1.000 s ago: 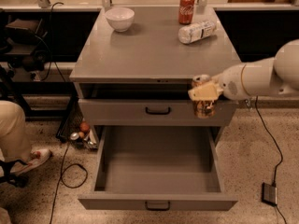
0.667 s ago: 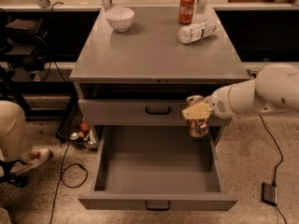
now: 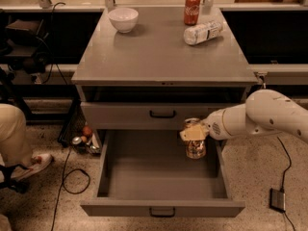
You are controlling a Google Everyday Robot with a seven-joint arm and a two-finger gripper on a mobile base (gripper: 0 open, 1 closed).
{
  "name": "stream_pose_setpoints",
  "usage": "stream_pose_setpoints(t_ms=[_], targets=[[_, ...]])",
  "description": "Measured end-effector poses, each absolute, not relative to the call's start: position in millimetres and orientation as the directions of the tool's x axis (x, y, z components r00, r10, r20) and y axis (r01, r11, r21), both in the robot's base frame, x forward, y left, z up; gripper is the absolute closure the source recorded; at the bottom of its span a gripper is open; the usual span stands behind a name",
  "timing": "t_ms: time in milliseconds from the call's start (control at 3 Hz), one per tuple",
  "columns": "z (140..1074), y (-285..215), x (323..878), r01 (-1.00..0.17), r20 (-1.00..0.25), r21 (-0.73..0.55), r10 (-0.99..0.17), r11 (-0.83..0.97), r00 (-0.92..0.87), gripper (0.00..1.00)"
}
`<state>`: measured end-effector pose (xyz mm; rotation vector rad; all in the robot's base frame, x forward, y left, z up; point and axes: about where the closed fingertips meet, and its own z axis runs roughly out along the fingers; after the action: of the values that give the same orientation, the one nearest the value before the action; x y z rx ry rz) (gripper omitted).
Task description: Place orange can into middle drawer
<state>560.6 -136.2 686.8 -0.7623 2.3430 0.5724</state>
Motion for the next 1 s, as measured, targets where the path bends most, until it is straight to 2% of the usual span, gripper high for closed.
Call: stream_pose_setpoints(t_ms=[667, 1000], targets=[[615.0, -119.5, 584.9, -0.778, -0.66, 0.119, -0.536, 0.616, -0.526, 1.0], [580.1, -108.1, 588.4, -0.814, -0.614, 0.066, -0.62, 0.576, -0.489, 1.0]])
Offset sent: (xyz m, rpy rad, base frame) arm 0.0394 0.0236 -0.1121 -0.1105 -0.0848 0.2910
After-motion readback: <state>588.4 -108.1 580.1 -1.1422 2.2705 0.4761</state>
